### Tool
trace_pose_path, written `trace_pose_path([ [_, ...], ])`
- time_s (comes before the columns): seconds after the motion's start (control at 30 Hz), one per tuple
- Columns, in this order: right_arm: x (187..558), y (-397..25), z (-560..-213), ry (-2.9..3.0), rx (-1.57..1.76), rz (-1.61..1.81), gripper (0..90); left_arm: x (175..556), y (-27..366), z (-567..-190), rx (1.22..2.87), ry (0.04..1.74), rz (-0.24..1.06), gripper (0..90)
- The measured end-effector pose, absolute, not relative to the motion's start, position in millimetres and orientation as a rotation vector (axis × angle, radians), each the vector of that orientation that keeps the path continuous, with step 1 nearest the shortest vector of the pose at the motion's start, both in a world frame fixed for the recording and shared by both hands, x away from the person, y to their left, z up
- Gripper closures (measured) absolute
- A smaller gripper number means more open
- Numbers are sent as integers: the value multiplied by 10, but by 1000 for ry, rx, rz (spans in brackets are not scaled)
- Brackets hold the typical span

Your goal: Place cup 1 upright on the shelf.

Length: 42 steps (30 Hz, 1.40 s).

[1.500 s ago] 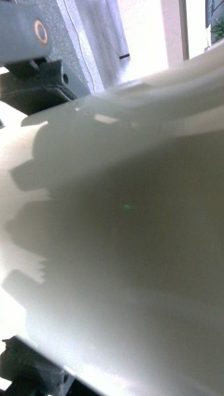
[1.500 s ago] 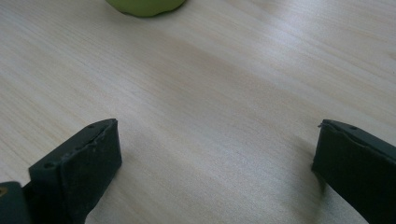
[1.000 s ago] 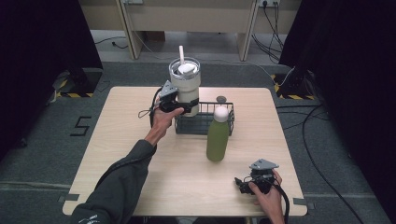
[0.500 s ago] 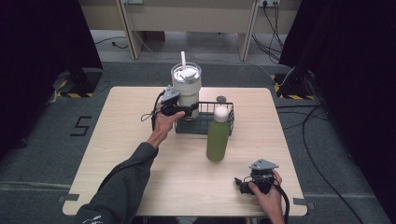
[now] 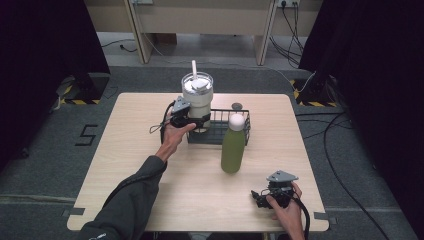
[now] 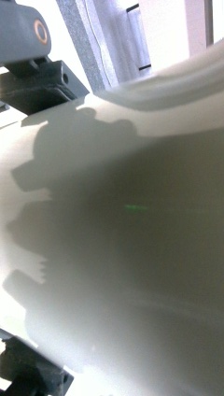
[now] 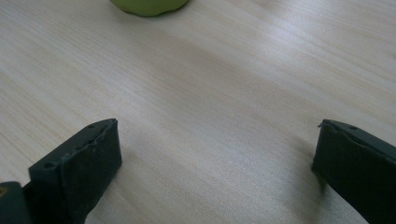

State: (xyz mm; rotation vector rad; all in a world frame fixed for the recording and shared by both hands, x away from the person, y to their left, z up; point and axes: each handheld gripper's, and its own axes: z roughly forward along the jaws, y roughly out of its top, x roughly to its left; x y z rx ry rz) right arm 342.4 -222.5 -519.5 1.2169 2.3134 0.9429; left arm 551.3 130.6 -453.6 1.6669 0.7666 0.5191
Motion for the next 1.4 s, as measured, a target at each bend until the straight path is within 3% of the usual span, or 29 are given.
trace_pose_path([
  [0.4,3423,-2225,-5194,2315,1216,942,14,5467,1291,-4639,1685,758,552,112],
  [0.43,3423,-2224,-5195,2313,1217,943,15,5504,1308,-4635,1693,684,603,112],
  [0.47,3423,-2224,-5195,2313,1216,943,15,5453,1288,-4654,1679,752,561,111],
  [0.6,3420,-2222,-5194,2315,1221,942,14,5477,1307,-4668,1665,703,598,108],
  [1.4,3420,-2221,-5195,2317,1221,944,12,5387,1344,-4755,1620,769,537,94],
])
